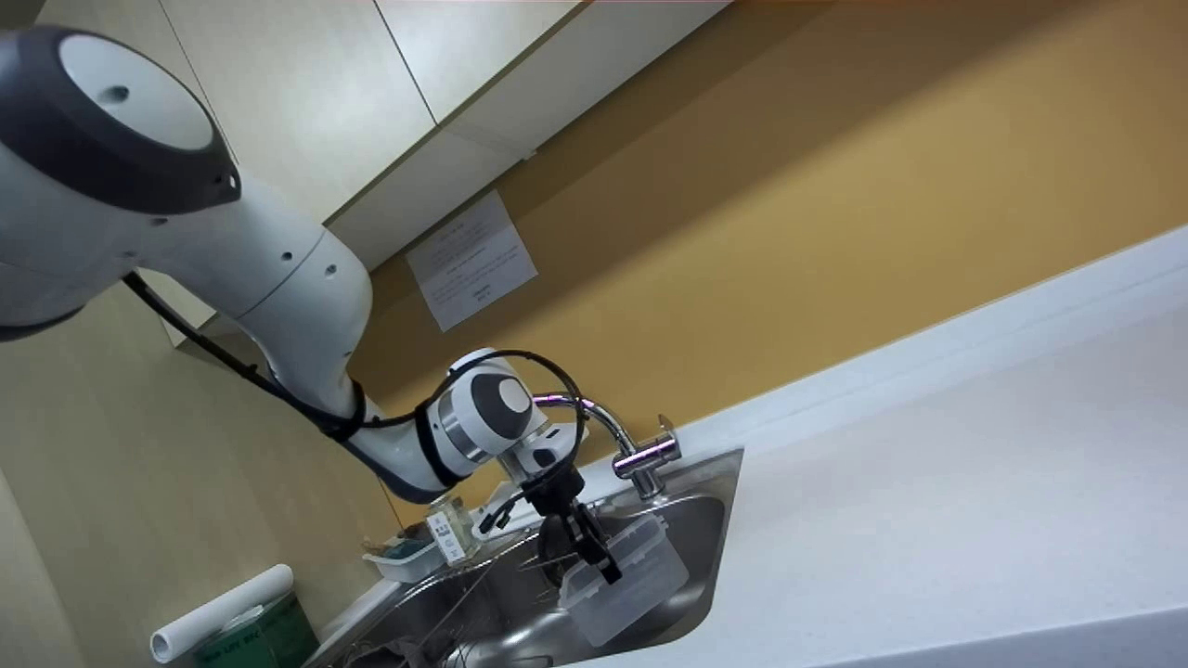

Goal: Remove the clear bowl from the sink and put it on the right side of the counter.

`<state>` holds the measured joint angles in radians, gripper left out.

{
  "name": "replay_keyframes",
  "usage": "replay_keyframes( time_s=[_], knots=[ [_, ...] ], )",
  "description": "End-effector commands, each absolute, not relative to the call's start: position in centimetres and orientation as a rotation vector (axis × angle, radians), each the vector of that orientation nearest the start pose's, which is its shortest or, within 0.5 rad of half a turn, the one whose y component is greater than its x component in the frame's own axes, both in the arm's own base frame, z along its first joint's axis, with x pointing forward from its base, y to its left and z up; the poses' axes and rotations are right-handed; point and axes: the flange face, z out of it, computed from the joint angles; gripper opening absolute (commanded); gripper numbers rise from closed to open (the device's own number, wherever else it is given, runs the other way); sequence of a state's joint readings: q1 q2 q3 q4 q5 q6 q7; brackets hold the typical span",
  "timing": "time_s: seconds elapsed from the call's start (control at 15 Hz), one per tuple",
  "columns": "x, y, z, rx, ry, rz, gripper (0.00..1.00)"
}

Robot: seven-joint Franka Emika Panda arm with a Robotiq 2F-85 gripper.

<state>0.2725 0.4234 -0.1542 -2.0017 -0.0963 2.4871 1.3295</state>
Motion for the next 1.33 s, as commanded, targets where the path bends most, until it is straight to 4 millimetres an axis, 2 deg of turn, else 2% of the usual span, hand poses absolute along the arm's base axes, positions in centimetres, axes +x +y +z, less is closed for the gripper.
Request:
replay_keyframes(
  time_s=[0.0,0.27,0.73,1.0,1.27],
  knots=[
    [56.8,5.4,29.2,-2.585,1.786,-0.220,0.01],
    [54.0,1.4,32.1,-2.421,1.913,-0.242,0.01],
    [49.3,-5.7,35.2,-2.137,2.142,-0.299,0.01],
    [47.5,-8.8,35.5,-1.983,2.289,-0.288,0.01],
    [46.7,-11.5,34.3,-1.840,2.425,-0.245,0.01]
  ],
)
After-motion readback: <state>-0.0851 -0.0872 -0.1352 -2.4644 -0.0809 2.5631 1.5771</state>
